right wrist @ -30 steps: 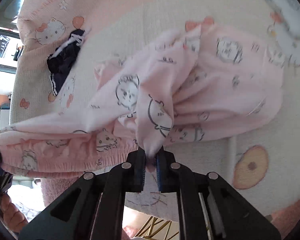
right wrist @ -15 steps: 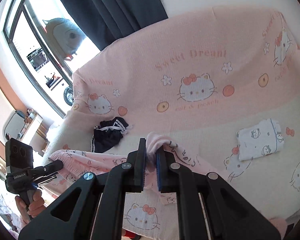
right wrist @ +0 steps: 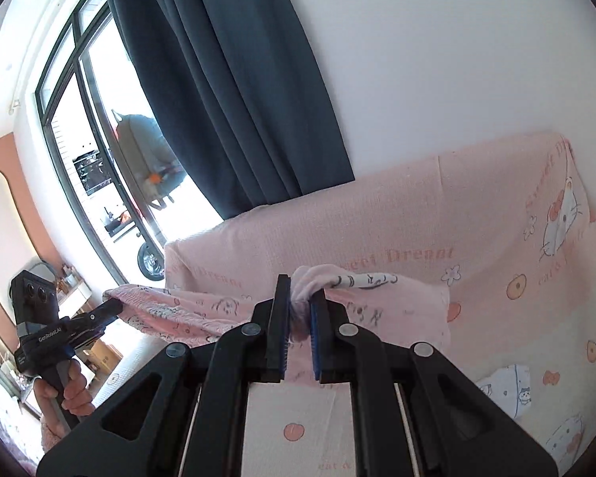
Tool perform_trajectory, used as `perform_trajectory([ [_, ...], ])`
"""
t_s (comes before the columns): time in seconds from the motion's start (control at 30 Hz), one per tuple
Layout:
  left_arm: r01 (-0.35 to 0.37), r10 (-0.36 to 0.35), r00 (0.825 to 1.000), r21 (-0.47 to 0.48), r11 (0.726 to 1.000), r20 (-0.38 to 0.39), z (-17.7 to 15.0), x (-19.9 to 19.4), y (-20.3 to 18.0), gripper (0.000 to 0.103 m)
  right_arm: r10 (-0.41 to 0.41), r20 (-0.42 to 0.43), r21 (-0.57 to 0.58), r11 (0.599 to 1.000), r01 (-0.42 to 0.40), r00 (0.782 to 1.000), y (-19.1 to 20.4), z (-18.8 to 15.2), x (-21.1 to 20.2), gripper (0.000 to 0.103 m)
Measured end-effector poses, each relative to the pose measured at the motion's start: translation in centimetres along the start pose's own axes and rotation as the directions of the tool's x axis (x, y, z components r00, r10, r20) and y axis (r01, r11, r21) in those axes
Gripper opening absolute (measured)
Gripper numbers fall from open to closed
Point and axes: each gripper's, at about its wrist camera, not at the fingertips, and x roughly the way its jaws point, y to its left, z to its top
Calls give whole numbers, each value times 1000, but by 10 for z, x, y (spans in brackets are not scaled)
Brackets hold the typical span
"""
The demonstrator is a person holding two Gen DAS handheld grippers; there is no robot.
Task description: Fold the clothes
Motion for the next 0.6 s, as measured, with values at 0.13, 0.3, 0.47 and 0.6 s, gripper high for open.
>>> perform_trajectory([
  [0.13,-63,49,988,-92,994,-145,-94,5,38,8,-33,-185,83,995,49,982,-34,-108,13,8],
  [0.3,-300,61,861,-407,863,-505,-265,57,159,8,-151,-559,139,953,271,815,-106,-279,91,8],
  [0.47,-402,38,733,-386,830,-680,-342,92,191,13,-140,-765,141,917,374,629,-151,-383,139,11],
  [0.6,-420,132,731,-290,860,-669,-329,121,184,50,-183,-739,120,911,393,648,-158,-377,133,20],
])
